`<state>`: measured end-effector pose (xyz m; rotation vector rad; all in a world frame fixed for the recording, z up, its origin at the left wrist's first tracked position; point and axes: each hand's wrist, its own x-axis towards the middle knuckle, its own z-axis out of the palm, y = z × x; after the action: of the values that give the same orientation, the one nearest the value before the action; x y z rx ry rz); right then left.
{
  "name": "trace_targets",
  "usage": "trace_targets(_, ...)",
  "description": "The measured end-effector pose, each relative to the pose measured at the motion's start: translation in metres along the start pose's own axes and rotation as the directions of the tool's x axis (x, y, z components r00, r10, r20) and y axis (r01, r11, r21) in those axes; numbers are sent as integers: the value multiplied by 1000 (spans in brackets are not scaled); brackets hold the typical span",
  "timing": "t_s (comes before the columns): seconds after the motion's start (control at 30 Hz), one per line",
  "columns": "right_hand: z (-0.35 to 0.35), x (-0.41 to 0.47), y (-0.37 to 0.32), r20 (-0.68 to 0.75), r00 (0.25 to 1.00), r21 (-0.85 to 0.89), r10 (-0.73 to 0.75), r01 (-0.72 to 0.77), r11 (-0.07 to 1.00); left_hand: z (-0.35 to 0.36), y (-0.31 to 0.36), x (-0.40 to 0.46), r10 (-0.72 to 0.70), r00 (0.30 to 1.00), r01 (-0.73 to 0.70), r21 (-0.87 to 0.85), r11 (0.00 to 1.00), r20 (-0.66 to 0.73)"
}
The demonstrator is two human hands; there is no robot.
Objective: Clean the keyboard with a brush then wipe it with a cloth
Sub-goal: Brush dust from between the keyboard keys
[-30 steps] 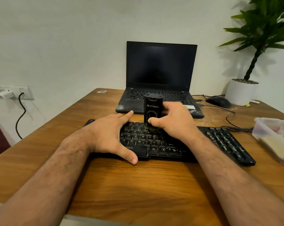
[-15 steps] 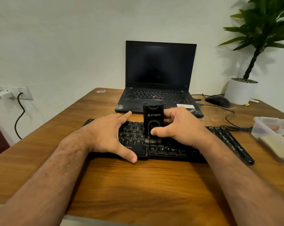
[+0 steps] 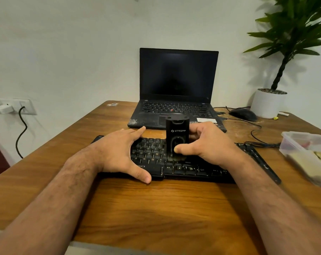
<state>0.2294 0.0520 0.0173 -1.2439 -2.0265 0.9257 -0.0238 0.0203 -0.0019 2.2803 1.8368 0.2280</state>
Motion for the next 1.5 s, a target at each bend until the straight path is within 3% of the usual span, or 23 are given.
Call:
trace_targets(0.07,1,4,1,-69,997,-7,22,-22,1000,0,-1,1,-5,1000,5,3,1000,-3)
trace_targets(0.17,2,7,3,-108,992,124,64,-50,991,1,-3,2,-6,1000,6,3,1000,-2)
trace_targets(0.33,3,-2,-2,18,999,307,38,-42,951,1,-5,4,-9,1000,9,13,1000,-12)
trace_targets(0.4,4,-4,-4,55,998,246,28,-40,968,3,-6,4,-5,1000,5,12,1000,-16)
trace_targets(0.5,5,3,-4,-107,994,25,4,-1,1000,4,-8,5,19,1000,-19,5,1000,-18)
trace_targets(0.57,4,5,-3,-154,988,33,-2,7,999,5,-7,5,46,999,-46,0,999,-15)
trace_targets(0.7,8,-1,-5,59,998,137,-17,9,991,7,-4,8,107,994,-106,35,994,-19)
trace_targets(0.8,11,6,-4,-66,998,114,12,-4,993,7,-2,8,102,995,-101,42,994,-21)
trace_targets(0.87,11,7,-3,-92,994,201,62,-42,979,7,-2,7,96,995,-96,35,995,-19)
trace_targets(0.97,12,3,-3,-16,997,358,72,-61,932,8,-3,8,89,996,-88,29,996,-21)
trace_targets(1.07,20,-3,-7,83,997,392,-2,-31,920,9,-4,11,107,994,-105,45,993,-31)
trace_targets(1.17,26,-4,-11,122,991,296,-52,13,955,10,-6,12,137,990,-135,49,990,-38)
trace_targets(1.3,26,6,-11,-74,995,48,-70,74,996,11,-6,11,126,992,-124,70,990,-31)
trace_targets(1.5,18,-1,-10,-13,995,27,-95,95,995,9,-4,13,104,995,-103,38,994,-3)
